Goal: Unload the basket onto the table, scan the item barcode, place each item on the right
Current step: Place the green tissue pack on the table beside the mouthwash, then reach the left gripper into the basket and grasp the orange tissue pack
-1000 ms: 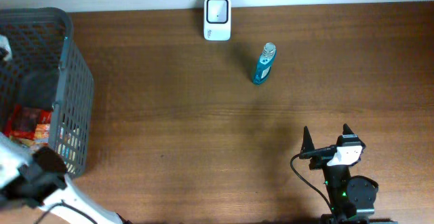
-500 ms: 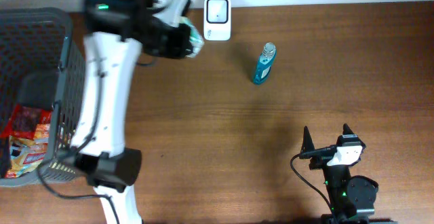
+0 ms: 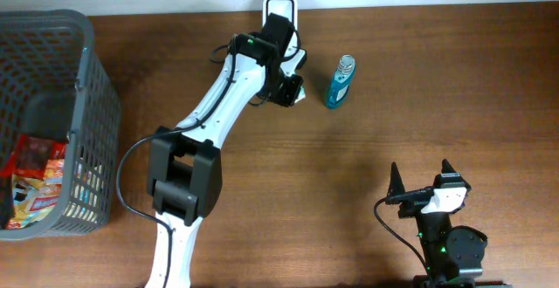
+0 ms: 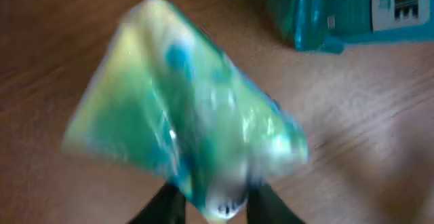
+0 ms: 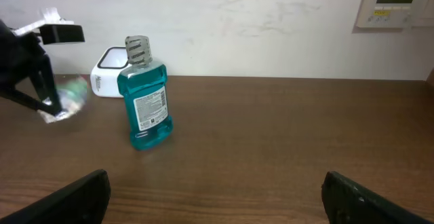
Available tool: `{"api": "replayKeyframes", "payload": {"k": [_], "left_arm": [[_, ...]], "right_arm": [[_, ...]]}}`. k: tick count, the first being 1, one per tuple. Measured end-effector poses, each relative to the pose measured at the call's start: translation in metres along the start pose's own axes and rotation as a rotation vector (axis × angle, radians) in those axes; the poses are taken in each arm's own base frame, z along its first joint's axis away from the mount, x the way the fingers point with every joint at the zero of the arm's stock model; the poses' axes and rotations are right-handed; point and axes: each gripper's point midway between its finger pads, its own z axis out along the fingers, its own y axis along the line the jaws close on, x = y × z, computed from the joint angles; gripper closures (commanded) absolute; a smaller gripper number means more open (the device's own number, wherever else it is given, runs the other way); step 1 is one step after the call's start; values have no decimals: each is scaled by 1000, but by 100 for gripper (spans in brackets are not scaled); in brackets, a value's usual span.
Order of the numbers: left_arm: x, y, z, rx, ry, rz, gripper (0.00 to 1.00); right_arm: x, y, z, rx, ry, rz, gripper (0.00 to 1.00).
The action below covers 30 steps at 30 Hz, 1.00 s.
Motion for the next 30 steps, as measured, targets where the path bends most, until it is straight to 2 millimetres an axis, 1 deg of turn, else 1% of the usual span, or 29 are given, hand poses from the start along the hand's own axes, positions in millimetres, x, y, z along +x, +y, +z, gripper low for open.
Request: {"api": "replayKeyframes", "payload": {"k": [1, 2, 3, 5, 7, 8, 9, 10, 11, 12, 13, 14, 15, 17, 18, 19, 20, 21, 22, 23, 24, 25, 26, 27, 29, 30], "left_arm": [[-3, 1, 3, 1, -10, -1, 54], [-7, 1, 7, 0, -25, 6, 40], [-10, 2, 11, 0, -36, 8, 38], [-15, 3, 17, 1, -50, 10, 28], [-11, 3, 16, 0, -31, 4, 25], [-8, 3, 14, 0, -16, 3, 18], [-6, 2, 2, -3, 13, -6, 8], [-17, 0, -20, -5, -17, -6, 0], [-14, 1, -47, -9, 8, -21, 1], [-29, 3, -81, -13, -59, -26, 1], [-33, 5, -104, -18, -94, -29, 1], [-36, 12, -153, -30, -161, -48, 1], [-38, 19, -191, -43, -235, -59, 1], [-20, 38, -270, -83, -357, -109, 1], [-13, 49, -303, -107, -427, -131, 1], [-1, 64, -345, -149, -523, -165, 1], [6, 71, -363, -168, -558, -184, 1], [11, 77, -372, -178, -577, -199, 1], [21, 95, -388, -210, -604, -244, 1], [30, 109, -398, -236, -618, -284, 1], [56, 140, -415, -297, -624, -382, 1], [63, 145, -421, -306, -631, -403, 1], [76, 151, -419, -307, -602, -446, 1], [97, 159, -419, -317, -567, -512, 1], [137, 181, -426, -361, -537, -637, 1], [150, 186, -425, -363, -522, -676, 1]], "right_arm": [[0, 0, 0, 0, 0, 0, 2], [0, 0, 0, 0, 0, 0, 2], [0, 0, 0, 0, 0, 0, 2], [0, 0, 0, 0, 0, 0, 2], [0, 0, 0, 0, 0, 0, 2], [0, 0, 0, 0, 0, 0, 2], [0, 0, 0, 0, 0, 0, 2], [0, 0, 0, 0, 0, 0, 2], [0, 0, 0, 0, 1, 0, 2], [0, 0, 0, 0, -1, 0, 2], [0, 0, 0, 0, 0, 0, 1], [0, 0, 0, 0, 0, 0, 2], [0, 0, 0, 0, 0, 0, 2], [0, 0, 0, 0, 0, 0, 2], [0, 0, 0, 0, 0, 0, 2], [0, 0, 0, 0, 0, 0, 1], [0, 0, 0, 0, 0, 0, 2], [0, 0, 0, 0, 0, 0, 2], [0, 0, 0, 0, 0, 0, 2], [0, 0, 0, 0, 0, -1, 2], [0, 0, 0, 0, 0, 0, 2], [0, 0, 0, 0, 0, 0, 2], [0, 0, 0, 0, 0, 0, 2], [0, 0, 0, 0, 0, 0, 2], [0, 0, 0, 0, 0, 0, 2], [0, 0, 0, 0, 0, 0, 2]]}}
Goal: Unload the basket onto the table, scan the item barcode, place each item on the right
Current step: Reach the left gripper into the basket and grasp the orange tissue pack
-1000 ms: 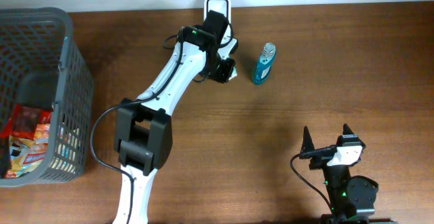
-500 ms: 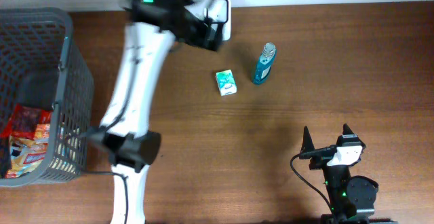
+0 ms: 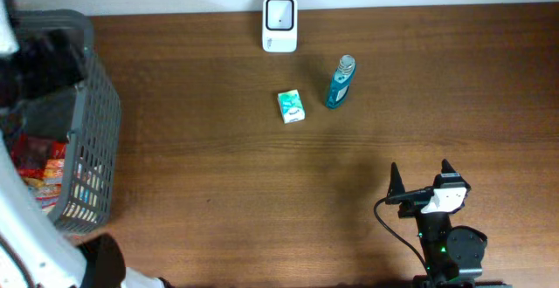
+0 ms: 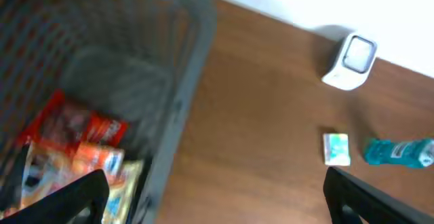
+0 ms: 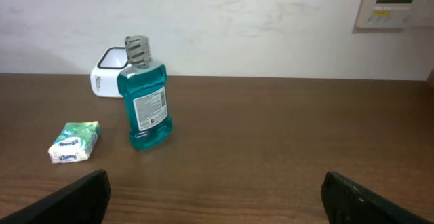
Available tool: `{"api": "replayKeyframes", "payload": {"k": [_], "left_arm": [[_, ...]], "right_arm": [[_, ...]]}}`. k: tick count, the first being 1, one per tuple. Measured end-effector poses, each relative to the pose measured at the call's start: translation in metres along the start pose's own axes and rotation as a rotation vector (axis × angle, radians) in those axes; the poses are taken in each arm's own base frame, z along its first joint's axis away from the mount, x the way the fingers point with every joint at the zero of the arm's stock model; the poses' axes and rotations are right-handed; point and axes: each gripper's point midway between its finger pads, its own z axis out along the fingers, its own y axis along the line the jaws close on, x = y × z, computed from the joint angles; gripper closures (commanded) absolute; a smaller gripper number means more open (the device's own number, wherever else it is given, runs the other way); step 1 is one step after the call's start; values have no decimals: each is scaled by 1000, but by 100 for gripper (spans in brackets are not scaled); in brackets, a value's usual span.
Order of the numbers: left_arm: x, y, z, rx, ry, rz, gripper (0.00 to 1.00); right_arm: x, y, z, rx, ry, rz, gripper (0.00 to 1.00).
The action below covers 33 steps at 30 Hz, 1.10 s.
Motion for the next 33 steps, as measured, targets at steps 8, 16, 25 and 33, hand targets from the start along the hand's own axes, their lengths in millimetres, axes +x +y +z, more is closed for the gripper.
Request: {"api": "replayKeyframes", "payload": {"k": [8, 16, 25, 33], "left_arm": [[30, 83, 48, -232, 130, -347, 1], [54, 169, 70, -425, 150, -667, 1], [132, 200, 178, -458, 294, -741, 16], [175, 209, 222, -478, 349, -806, 33]], "right_arm": [[0, 0, 0, 0, 0, 0, 2], [0, 0, 0, 0, 0, 0, 2], [0, 0, 0, 0, 0, 0, 2], [0, 0, 0, 0, 0, 0, 2]]}}
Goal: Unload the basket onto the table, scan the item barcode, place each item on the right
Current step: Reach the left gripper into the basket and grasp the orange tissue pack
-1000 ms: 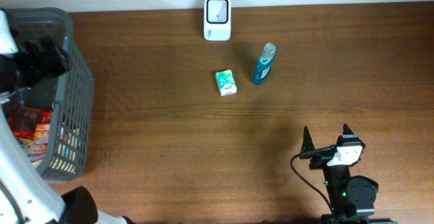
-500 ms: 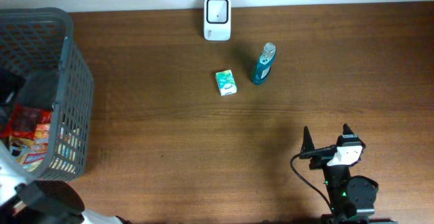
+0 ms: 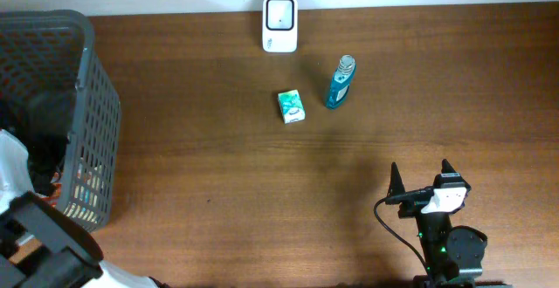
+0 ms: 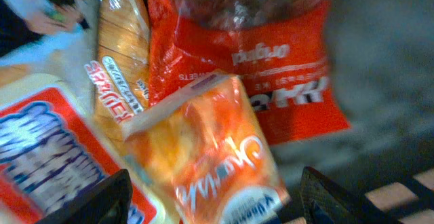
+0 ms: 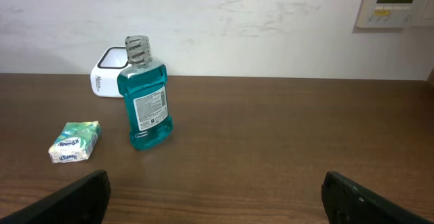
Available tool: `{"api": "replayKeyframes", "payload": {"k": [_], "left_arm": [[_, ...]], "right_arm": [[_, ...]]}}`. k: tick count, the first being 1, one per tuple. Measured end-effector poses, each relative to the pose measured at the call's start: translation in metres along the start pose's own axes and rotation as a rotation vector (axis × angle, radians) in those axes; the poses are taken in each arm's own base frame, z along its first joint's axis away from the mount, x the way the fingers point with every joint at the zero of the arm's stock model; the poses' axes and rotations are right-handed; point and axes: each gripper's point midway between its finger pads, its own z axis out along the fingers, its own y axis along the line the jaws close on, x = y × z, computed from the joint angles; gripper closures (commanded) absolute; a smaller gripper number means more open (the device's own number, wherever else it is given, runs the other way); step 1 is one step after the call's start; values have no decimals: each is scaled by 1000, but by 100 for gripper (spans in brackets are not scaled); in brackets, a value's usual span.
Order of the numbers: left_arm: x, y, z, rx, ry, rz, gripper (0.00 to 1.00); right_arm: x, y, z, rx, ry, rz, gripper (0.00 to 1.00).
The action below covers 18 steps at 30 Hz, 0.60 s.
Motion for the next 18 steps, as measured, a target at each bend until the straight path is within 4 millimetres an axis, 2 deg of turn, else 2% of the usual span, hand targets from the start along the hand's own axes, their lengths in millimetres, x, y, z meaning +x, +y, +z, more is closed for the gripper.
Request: {"api": "replayKeyframes", "payload": {"k": [2, 3, 5, 8, 9, 10, 12, 15, 16, 18], "left_arm": [[4, 2, 22, -26, 40, -14, 57], [5, 3, 27, -31, 48, -20, 62], [4, 2, 31, -29, 46, -23, 80], [3, 1, 31, -27, 42, -26, 84], [4, 2, 30, -30, 48, -27, 95], [5, 2, 28, -34, 54, -27, 100], [2, 1, 14, -39, 66, -27, 100], [-14, -15, -24, 12, 49, -28, 100], [-25, -30, -54, 74, 28, -28, 100], [-34, -50, -94, 175, 7, -18, 100]], "right_arm": [[0, 0, 0, 0, 0, 1, 2], [0, 0, 0, 0, 0, 0, 2], [0, 0, 0, 0, 0, 0, 2], [0, 0, 0, 0, 0, 0, 2], [0, 0, 0, 0, 0, 0, 2], [0, 0, 0, 0, 0, 0, 2], [0, 0, 0, 0, 0, 0, 2], [0, 0, 0, 0, 0, 0, 2], [0, 0, 0, 0, 0, 0, 2], [0, 0, 0, 0, 0, 0, 2]]}}
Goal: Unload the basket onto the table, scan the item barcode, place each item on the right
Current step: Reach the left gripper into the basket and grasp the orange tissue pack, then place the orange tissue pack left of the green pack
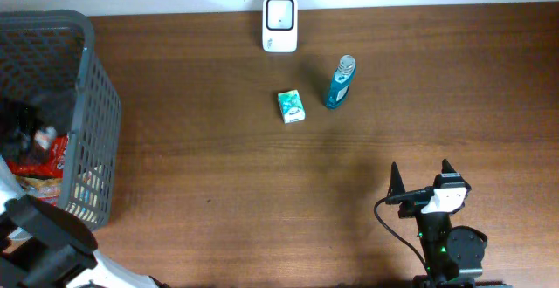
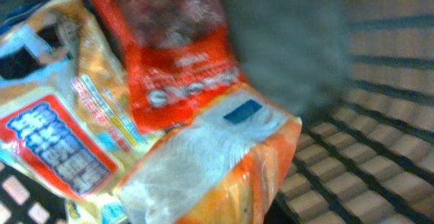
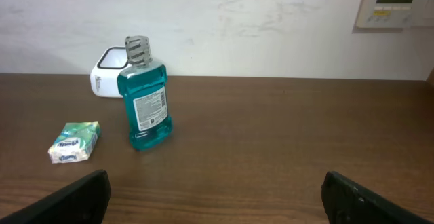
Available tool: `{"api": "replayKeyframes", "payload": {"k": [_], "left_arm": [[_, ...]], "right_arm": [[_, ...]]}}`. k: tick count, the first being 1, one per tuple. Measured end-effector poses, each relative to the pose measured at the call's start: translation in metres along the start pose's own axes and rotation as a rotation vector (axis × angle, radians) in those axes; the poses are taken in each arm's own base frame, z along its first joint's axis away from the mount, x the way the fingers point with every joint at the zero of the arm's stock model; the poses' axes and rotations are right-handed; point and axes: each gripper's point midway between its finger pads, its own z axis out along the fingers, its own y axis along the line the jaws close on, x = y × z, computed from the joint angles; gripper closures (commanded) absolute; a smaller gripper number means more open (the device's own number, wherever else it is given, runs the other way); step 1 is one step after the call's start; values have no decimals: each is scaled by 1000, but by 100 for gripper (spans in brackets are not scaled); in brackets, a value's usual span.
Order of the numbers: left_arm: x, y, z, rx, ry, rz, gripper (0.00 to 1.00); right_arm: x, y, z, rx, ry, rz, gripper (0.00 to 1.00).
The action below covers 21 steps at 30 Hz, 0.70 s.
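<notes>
My left gripper [image 1: 31, 129] is down inside the grey basket [image 1: 98, 105] at the table's left end. In the left wrist view an orange packet [image 2: 210, 163] with a clear, whitish face is tilted up close to the camera. It covers the fingers, which seem shut on it. Beneath it lie a red packet [image 2: 169, 61] and a yellow-and-red one [image 2: 61, 142]. The white scanner [image 1: 279, 13] stands at the back edge. My right gripper [image 3: 217, 200] rests open over bare table at the front right.
A green tissue pack [image 1: 291, 106] and a teal mouthwash bottle [image 1: 340, 82] stand in front of the scanner, also seen as the pack [image 3: 74, 141] and bottle [image 3: 144, 102] from the right wrist. The basket's mesh wall [image 2: 380, 156] is close on the right.
The left gripper stood open above the orange packet in the basket. Now that packet is tipped up against the camera and hides the fingers. The right arm has not moved.
My left gripper held the tissue pack next to the scanner. A second later the pack lay on the table by the mouthwash and the left gripper hung open above the basket. Then it was down among the packets, and now it has the orange one.
</notes>
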Motion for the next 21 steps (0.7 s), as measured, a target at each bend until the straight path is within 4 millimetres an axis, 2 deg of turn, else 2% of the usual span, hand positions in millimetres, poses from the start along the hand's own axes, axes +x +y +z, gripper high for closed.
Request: {"api": "replayKeyframes", "payload": {"k": [2, 3, 4, 5, 6, 7, 9, 10, 12, 14, 15, 16, 17, 18, 19, 21], "left_arm": [[-12, -53, -57, 203, -82, 69, 100], [-7, -70, -74, 262, -97, 105, 100], [9, -100, -99, 360, -104, 185, 100], [39, -130, -118, 445, -84, 278, 100], [60, -146, -122, 473, -63, 338, 100], [125, -187, -126, 531, 15, 505, 100], [177, -212, -120, 546, 66, 629, 98], [216, -228, -114, 546, 99, 721, 97], [278, -244, -89, 489, 151, 857, 97], [312, -249, -56, 396, 158, 935, 98], [332, -250, -28, 324, 162, 983, 99], [342, -249, -12, 286, 172, 1005, 99], [358, -247, 14, 221, 179, 1043, 97], [370, -244, 32, 180, 194, 1067, 95], [383, -239, 53, 133, 211, 1093, 90], [402, -229, 88, 57, 249, 1128, 89]], "right_arm": [[0, 0, 0, 0, 0, 0, 2], [0, 0, 0, 0, 0, 0, 2], [0, 0, 0, 0, 0, 0, 2], [0, 0, 0, 0, 0, 0, 2], [0, 0, 0, 0, 0, 0, 2], [0, 0, 0, 0, 0, 0, 2], [0, 0, 0, 0, -1, 0, 2], [0, 0, 0, -2, 0, 0, 2], [0, 0, 0, 0, 0, 0, 2], [0, 0, 0, 0, 0, 0, 2], [0, 0, 0, 0, -1, 0, 2], [0, 0, 0, 0, 0, 0, 2], [0, 0, 0, 0, 0, 0, 2], [0, 0, 0, 0, 0, 0, 2], [0, 0, 0, 0, 0, 0, 2], [0, 0, 0, 0, 0, 0, 2]]}}
